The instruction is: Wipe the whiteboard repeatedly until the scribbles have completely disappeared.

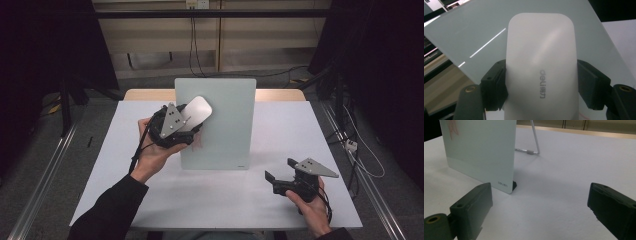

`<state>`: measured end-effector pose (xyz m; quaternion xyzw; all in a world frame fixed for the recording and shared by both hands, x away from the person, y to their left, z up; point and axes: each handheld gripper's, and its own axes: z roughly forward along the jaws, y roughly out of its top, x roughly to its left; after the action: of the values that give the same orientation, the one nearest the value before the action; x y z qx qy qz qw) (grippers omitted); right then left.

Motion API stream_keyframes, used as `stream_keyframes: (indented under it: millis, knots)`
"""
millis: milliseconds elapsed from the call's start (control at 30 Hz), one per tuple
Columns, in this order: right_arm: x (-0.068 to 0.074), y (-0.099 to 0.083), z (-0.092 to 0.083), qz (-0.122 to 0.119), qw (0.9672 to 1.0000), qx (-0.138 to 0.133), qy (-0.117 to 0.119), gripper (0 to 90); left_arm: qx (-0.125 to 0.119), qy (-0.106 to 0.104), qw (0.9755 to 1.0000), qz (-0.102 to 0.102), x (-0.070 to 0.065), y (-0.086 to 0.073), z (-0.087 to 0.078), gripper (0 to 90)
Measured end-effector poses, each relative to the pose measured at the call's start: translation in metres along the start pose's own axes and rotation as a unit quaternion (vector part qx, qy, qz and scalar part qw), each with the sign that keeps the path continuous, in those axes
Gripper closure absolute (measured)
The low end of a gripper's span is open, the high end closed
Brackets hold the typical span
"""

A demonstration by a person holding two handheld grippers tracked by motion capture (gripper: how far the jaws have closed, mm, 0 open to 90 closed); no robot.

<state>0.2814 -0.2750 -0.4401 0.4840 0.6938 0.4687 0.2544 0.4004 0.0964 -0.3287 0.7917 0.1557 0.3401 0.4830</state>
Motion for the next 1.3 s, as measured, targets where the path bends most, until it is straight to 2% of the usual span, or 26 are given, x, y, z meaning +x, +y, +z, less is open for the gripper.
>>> stream_keyframes:
  millis: [100,367,733,933,1067,1300]
  knots:
    - [0.0,0.0,0.0,0.0,1.0,0.0,-0.001,5.8,0.005,-0.001,0.9999,0.01,-0.004,-0.003,0.001,31.2]
    - [0.0,0.0,0.0,0.001,1.0,0.0,-0.001,5.8,0.023,-0.03,0.9989,0.026,-0.024,-0.022,0.003,31.2]
    - [0.0,0.0,0.0,0.001,1.0,0.0,-0.001,5.8,0.049,-0.063,0.9958,0.046,-0.048,-0.039,0.009,31.2]
    - [0.0,0.0,0.0,0.0,1.0,0.001,0.0,5.8,0.05,-0.063,0.9959,0.041,-0.044,-0.034,0.009,31.3]
    - [0.0,0.0,0.0,0.001,1.0,0.0,0.0,5.8,0.034,-0.047,0.998,0.023,-0.031,-0.024,0.007,31.2]
    - [0.0,0.0,0.0,-0.001,1.0,0.001,0.0,5.8,0.018,-0.016,0.9995,0.02,-0.01,-0.006,0.002,31.2]
